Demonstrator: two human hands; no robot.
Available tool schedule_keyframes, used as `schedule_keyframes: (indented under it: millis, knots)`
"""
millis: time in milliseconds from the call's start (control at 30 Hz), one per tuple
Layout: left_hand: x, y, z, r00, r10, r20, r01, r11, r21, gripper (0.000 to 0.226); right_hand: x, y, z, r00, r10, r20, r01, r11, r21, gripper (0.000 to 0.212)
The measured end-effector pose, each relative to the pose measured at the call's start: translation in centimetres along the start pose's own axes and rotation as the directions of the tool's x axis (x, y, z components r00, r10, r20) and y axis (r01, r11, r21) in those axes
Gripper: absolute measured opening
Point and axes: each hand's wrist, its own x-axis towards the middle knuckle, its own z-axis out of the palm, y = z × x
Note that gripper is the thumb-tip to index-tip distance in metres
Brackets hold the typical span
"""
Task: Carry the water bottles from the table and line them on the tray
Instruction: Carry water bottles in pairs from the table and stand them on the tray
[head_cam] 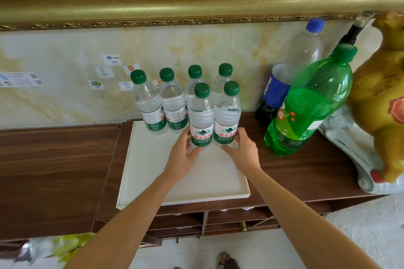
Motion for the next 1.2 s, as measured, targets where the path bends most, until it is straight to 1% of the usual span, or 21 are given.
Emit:
schedule_keyframes:
  millis: [67,233,367,467,533,567,633,700,767,833,900,933,967,1000,1067,1133,1200]
  knots:
    - [0.0,0.1,0.1,1.0,-0.01,-0.028,0.01,1.0,-0.011,0.07,0.0,0.0,0.1,1.0,-0.001,-0.01,0.001,1.0,-0.006,0.053]
    - [-0.2,-0.2,0.6,0.997,-0.016,-0.076,0.017,1.0,0.006,0.067,0.1,0.5,0.6,0.998,-0.029,-0.056,0.027,0.999,-0.04,0.045]
    - [-0.3,-0.3,0.7,0.997,-0.015,-0.079,0.019,0.999,0.038,0.07,0.0,0.7,0.9,0.997,-0.044,-0.061,0.04,0.998,-0.055,0.049]
    - [-0.4,0.1,0.2,0.999,-0.019,-0.045,0.025,0.99,0.138,0.068,-0.3,0.7,0.8,0.997,-0.057,-0.052,0.054,0.997,-0.052,0.051]
    - [-0.7,0.5,-0.5,1.0,-0.031,-0.002,0.031,0.974,0.224,0.071,-0.6,0.5,0.6,0.999,-0.047,-0.027,0.045,0.997,-0.054,0.053]
    - [-1.1,0.7,-0.9,0.999,-0.042,0.023,0.035,0.964,0.263,0.073,-0.9,0.3,0.6,0.999,-0.031,-0.025,0.03,0.999,-0.036,0.055]
    - [-2.3,1.3,-2.1,0.997,-0.074,0.038,0.058,0.949,0.31,0.075,-2.3,-0.4,0.6,0.998,0.01,-0.06,-0.006,0.998,0.063,0.058]
    - [-4.3,1.8,-3.9,0.995,-0.098,0.019,0.087,0.943,0.32,0.067,-4.8,-1.6,1.0,0.989,0.03,-0.143,-0.01,0.991,0.136,0.054]
    - [-7.4,2.1,-6.7,0.994,-0.109,0.011,0.098,0.929,0.356,0.051,-8.0,-3.4,2.0,0.978,-0.01,-0.21,0.043,0.987,0.155,0.046]
    - [-11.6,2.1,-10.4,0.995,-0.101,0.022,0.082,0.896,0.437,0.036,-11.5,-5.9,3.9,0.979,-0.061,-0.194,0.093,0.983,0.16,0.033]
    - [-16.8,1.6,-14.6,0.995,-0.098,-0.01,0.09,0.87,0.485,0.029,-15.2,-9.2,6.9,0.992,-0.096,-0.078,0.105,0.986,0.129,0.02]
    - [-19.5,1.2,-16.9,0.994,-0.104,-0.043,0.112,0.862,0.494,0.027,-17.2,-10.9,8.7,0.992,-0.129,0.013,0.127,0.986,0.104,0.018]
    - [-22.5,0.7,-19.2,0.99,-0.121,-0.077,0.143,0.852,0.504,0.026,-19.3,-12.7,10.7,0.977,-0.173,0.12,0.164,0.983,0.088,0.017]
    - [-25.4,0.0,-21.6,0.984,-0.147,-0.104,0.18,0.833,0.524,0.026,-21.5,-14.5,12.9,0.946,-0.223,0.236,0.21,0.975,0.077,0.016]
    - [-31.4,-1.7,-26.6,0.962,-0.229,-0.146,0.271,0.774,0.572,0.028,-25.8,-18.1,17.5,0.835,-0.301,0.461,0.317,0.948,0.045,0.013]
    - [-37.8,-3.4,-31.5,0.918,-0.352,-0.18,0.39,0.732,0.559,0.032,-30.2,-21.7,22.1,0.685,-0.312,0.658,0.43,0.902,-0.02,0.015]
    - [-44.5,-5.2,-36.1,0.859,-0.459,-0.228,0.501,0.662,0.557,0.033,-34.6,-25.5,26.9,0.53,-0.319,0.786,0.527,0.85,-0.01,0.02]
